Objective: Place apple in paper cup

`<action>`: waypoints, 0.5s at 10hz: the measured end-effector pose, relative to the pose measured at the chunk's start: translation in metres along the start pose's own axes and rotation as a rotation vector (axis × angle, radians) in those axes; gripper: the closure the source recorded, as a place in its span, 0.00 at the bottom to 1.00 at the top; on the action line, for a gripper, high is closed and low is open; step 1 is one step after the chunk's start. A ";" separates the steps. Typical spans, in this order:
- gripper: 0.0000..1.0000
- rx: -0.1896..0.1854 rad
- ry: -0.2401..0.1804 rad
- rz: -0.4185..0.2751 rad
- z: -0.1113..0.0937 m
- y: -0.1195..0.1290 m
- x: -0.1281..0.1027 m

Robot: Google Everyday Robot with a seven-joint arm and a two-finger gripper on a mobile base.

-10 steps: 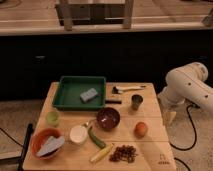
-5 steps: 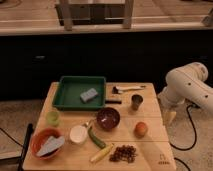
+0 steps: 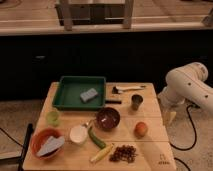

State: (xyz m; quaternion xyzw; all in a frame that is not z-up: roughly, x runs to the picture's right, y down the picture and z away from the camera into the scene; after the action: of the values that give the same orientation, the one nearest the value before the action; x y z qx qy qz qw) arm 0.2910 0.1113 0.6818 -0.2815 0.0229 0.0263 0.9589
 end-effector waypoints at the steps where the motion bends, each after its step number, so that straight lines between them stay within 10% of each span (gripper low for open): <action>1: 0.20 -0.004 0.006 -0.043 0.009 0.007 -0.011; 5: 0.20 -0.008 0.015 -0.095 0.021 0.013 -0.024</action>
State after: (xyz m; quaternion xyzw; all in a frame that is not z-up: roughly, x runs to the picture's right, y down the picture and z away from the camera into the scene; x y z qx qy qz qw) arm 0.2672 0.1328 0.6933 -0.2861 0.0164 -0.0214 0.9578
